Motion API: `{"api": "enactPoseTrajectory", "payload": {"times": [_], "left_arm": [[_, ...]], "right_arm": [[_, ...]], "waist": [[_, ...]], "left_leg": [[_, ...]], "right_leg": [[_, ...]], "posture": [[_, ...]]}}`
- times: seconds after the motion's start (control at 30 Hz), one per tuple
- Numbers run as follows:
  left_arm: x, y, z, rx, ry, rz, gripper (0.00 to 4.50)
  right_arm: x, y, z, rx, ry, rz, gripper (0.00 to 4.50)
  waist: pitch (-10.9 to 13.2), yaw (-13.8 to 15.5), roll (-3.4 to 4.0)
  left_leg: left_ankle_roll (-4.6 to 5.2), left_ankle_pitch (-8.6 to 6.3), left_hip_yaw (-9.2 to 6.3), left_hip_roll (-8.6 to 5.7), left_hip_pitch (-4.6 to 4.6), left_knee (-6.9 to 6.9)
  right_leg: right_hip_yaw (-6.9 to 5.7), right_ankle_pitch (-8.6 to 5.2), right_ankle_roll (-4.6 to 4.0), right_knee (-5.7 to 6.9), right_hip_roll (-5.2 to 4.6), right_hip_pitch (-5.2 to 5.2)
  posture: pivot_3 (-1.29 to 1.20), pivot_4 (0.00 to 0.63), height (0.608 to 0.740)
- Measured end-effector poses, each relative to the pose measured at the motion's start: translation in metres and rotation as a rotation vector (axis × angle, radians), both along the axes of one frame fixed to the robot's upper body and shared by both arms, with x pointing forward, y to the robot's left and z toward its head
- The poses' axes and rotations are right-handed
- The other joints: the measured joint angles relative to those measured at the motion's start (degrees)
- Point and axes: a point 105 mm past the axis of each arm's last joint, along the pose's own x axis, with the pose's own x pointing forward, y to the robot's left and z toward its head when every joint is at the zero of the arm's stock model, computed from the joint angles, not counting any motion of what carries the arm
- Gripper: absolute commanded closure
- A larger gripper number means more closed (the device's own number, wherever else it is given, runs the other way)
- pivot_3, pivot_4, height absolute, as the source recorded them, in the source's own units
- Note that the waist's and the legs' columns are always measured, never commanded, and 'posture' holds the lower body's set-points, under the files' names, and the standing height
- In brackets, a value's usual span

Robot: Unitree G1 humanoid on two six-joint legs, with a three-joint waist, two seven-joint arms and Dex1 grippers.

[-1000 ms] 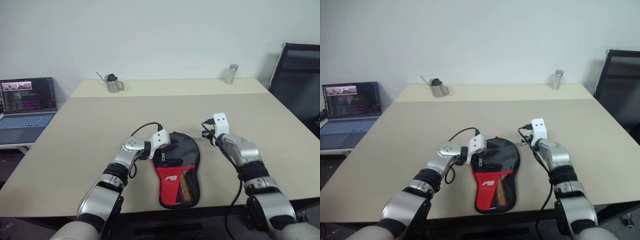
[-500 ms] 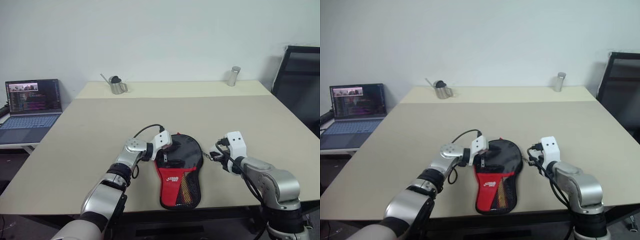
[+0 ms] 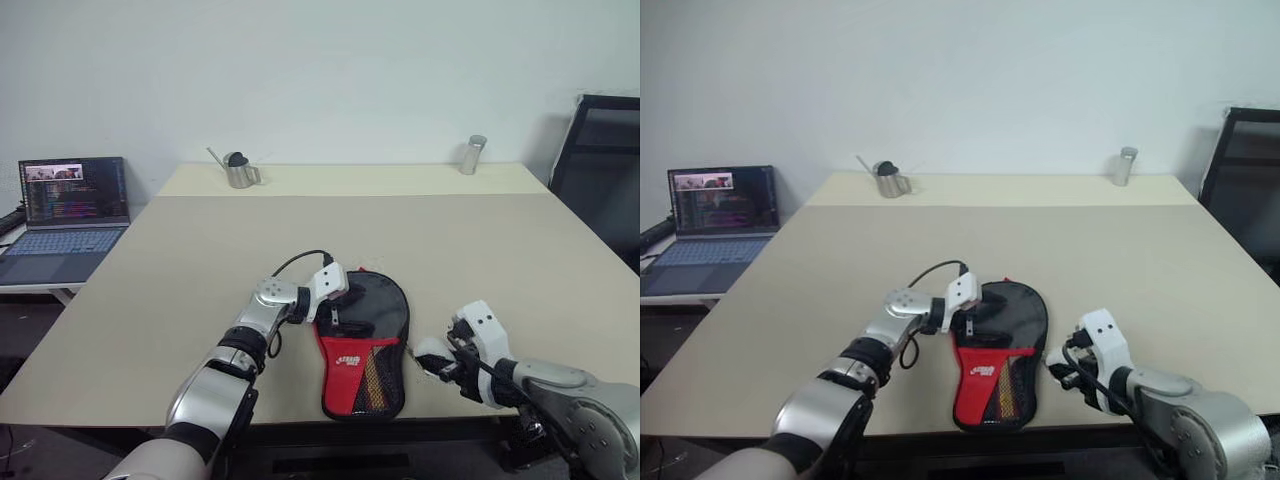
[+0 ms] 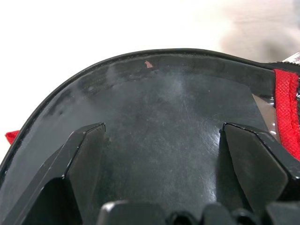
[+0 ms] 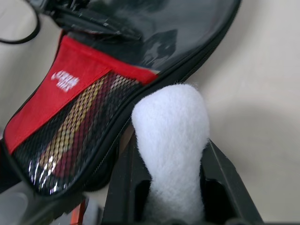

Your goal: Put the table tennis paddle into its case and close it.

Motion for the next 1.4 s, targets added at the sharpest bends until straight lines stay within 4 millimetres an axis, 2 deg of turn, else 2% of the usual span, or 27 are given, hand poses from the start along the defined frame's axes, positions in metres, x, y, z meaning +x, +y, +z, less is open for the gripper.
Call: {"api": "enactPoseTrajectory", "payload": {"times": [0.2,0.53,0.7,0.83,1.03,1.4], "left_arm": [[-0.001,-0.002,0.0,0.0,0.003,-0.008,0.12],[-0.001,-0.004,-0.002,0.009,0.002,-0.008,0.12],[-0.003,-0.01,-0.004,0.0,0.007,-0.013,0.12],[-0.004,-0.014,-0.004,-0.002,0.006,-0.018,0.12],[-0.005,-0.021,-0.005,-0.003,0.006,-0.032,0.12],[-0.007,-0.032,-0.005,-0.008,0.017,-0.053,0.12]], "right_arm": [[-0.016,0.004,-0.006,0.02,0.025,0.032,3.99],[-0.009,0.011,-0.011,0.014,0.039,0.025,3.99],[-0.005,0.022,-0.023,0.055,0.085,0.006,3.99],[-0.012,0.019,-0.024,0.071,0.111,0.013,3.99],[-0.026,0.015,-0.014,0.067,0.085,0.075,3.99],[-0.052,0.021,-0.012,0.114,0.129,0.179,4.01]], "waist": [[-0.1,0.1,-0.03],[-0.1,0.0,-0.04],[-0.1,0.0,-0.06],[-0.1,0.0,-0.08],[-0.1,0.0,-0.07],[-0.2,0.0,-0.05]], "left_leg": [[0.11,-0.16,0.03,-0.07,-0.01,0.07],[0.1,-0.18,-0.01,-0.02,0.16,0.1],[0.09,-0.19,-0.06,-0.01,0.33,0.1],[0.04,-0.24,-0.04,-0.02,0.35,0.09],[-0.01,-0.35,-0.14,-0.01,0.36,0.07],[0.15,-0.78,-0.31,0.01,0.22,0.08]], "right_leg": [[0.02,-0.08,0.14,-0.05,-0.05,0.07],[-0.01,-0.09,0.12,-0.05,-0.05,0.24],[-0.07,-0.11,0.1,-0.09,-0.09,0.44],[-0.05,-0.11,0.1,-0.15,-0.11,0.48],[-0.19,-0.25,0.1,-0.22,-0.11,0.55],[-0.68,-0.37,0.28,-0.79,-0.08,0.81]], "posture": [[0.0,0.15,0.74],[0.0,0.15,0.74],[0.0,0.15,0.74],[0.0,0.15,0.74],[0.0,0.15,0.74],[0.0,0.15,0.74]]}}
